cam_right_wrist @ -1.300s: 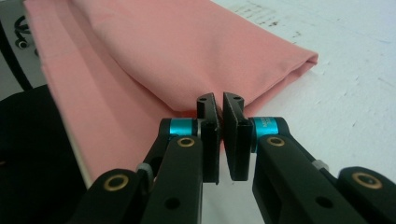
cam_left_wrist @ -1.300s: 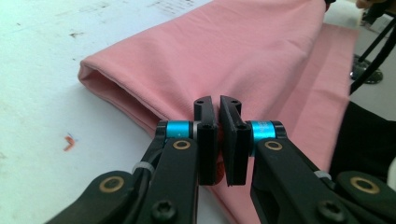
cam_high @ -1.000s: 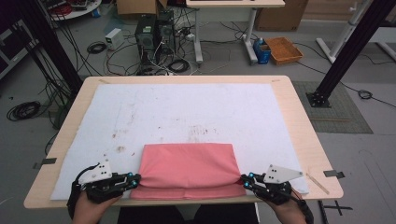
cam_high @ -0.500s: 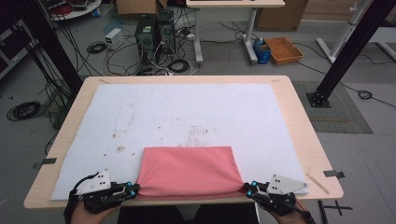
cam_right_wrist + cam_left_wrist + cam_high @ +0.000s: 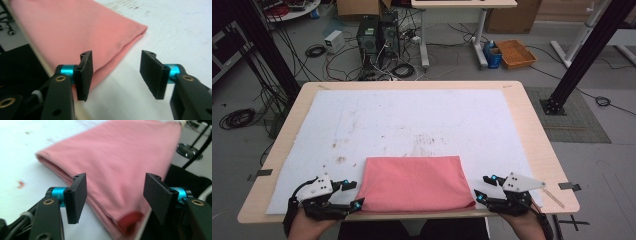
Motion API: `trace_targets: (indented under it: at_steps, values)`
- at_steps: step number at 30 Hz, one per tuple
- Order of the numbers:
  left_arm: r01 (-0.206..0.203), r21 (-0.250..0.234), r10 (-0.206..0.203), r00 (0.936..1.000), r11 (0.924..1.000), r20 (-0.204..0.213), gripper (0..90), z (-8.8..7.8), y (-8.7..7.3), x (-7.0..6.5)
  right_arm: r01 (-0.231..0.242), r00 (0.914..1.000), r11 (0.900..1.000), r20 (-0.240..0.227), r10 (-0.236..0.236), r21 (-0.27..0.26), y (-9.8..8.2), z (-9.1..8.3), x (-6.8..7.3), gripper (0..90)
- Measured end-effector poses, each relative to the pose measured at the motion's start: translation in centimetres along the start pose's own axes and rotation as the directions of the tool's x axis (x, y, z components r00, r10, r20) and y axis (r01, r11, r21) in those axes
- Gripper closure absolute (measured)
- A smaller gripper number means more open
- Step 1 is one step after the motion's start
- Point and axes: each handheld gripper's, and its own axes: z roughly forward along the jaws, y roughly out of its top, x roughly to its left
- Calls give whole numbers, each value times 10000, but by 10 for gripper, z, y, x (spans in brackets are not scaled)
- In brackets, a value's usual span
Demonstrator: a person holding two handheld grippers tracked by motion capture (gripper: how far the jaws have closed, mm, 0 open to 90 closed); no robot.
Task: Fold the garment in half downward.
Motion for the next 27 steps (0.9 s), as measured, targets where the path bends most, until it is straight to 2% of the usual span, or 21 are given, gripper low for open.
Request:
trace_targets:
  at_steps: [7,11,13,17,21,23,27]
  values:
    - [279,-142,-287,9975,9995,-645,338,14,19,25,-40,10000,9999,59,39,128,27,26,-20,396]
    - [458,165,-442,9956,9988,-824,338,27,28,43,-52,10000,9997,-45,53,253,41,45,-29,396]
    - [652,478,-618,9957,9967,-687,338,35,31,51,9,10000,9993,-74,-7,381,46,56,-34,420]
    - [749,672,-698,9948,9949,-743,338,49,37,60,-83,9999,9980,-145,92,629,54,73,-45,444]
    - [1037,898,-939,9898,9905,-1075,338,63,38,68,-202,9997,9953,-99,212,947,60,93,-54,462]
    - [1180,996,-1059,9873,9880,-1188,338,68,37,70,-342,9993,9928,-125,359,1146,61,99,-57,473]
    - [1227,1103,-1091,9866,9863,-1215,338,71,34,72,-486,9987,9878,-108,508,1483,57,108,-60,513]
